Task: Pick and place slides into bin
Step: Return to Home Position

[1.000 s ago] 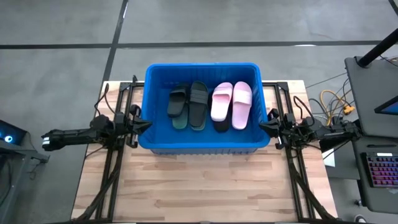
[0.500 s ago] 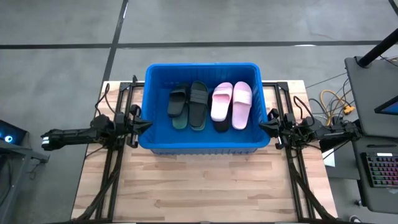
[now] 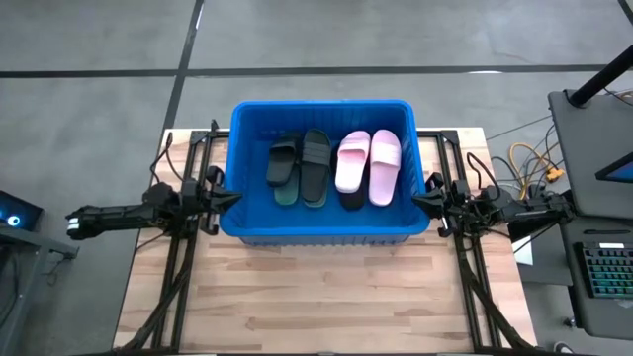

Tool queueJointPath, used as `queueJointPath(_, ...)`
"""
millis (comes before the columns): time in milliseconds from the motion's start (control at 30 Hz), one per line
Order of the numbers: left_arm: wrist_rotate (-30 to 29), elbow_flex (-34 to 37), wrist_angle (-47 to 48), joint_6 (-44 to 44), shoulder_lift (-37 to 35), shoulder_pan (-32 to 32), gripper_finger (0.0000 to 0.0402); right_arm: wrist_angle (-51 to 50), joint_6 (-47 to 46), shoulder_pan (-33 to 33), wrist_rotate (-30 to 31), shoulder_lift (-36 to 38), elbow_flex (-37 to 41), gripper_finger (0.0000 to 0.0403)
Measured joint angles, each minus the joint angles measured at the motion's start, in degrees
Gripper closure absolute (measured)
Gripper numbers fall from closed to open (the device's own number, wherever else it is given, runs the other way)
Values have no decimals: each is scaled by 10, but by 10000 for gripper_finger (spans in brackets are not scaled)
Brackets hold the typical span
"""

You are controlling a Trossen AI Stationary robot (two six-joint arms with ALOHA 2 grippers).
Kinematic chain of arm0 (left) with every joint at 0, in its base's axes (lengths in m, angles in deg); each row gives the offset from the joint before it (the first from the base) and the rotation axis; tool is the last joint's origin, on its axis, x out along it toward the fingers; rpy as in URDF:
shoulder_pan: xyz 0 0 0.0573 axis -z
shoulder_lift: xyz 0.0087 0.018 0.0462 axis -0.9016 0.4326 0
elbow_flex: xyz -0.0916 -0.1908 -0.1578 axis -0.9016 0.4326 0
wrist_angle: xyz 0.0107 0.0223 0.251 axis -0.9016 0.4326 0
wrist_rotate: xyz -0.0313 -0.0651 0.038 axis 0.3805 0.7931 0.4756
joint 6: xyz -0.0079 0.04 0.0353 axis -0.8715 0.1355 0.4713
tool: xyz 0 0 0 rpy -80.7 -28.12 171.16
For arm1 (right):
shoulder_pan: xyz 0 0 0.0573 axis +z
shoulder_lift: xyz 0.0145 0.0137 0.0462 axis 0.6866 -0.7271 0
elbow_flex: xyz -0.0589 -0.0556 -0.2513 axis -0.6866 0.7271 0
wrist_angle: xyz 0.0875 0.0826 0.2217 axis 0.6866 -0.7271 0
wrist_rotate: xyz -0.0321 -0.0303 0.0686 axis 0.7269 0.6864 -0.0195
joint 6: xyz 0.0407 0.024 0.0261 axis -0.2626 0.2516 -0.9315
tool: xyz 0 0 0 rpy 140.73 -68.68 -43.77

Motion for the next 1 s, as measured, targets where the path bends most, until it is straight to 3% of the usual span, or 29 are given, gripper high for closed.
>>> queueJointPath(1000, 0, 0, -19, 2, 0, 0, 402, 0, 0, 0, 0, 0, 0, 394)
